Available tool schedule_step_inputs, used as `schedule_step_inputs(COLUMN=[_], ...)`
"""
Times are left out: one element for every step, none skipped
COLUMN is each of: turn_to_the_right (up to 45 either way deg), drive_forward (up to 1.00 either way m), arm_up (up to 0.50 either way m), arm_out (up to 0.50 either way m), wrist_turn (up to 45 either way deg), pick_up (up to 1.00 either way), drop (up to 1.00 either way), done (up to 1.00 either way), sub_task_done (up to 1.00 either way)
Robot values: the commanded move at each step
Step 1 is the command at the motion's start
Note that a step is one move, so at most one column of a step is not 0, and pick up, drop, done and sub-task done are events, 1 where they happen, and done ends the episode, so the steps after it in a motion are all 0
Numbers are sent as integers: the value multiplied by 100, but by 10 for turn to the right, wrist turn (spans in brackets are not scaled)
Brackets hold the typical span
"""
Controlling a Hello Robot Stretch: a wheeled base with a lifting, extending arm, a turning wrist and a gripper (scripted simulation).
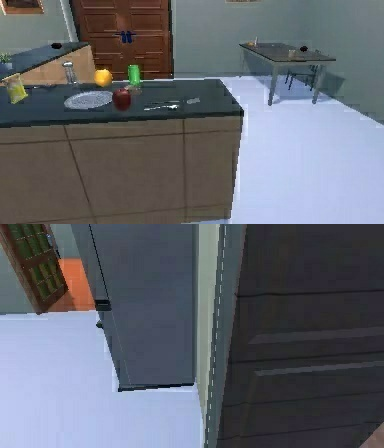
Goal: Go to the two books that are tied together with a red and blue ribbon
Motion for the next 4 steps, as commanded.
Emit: schedule_step_inputs(turn_to_the_right=[60,0,360,0], drive_forward=[0,5,0,100], arm_up=[0,0,0,0], arm_out=[0,0,0,0], wrist_turn=[0,0,0,0], pick_up=[0,0,0,0], drop=[0,0,0,0], done=[0,0,0,0], sub_task_done=[0,0,0,0])
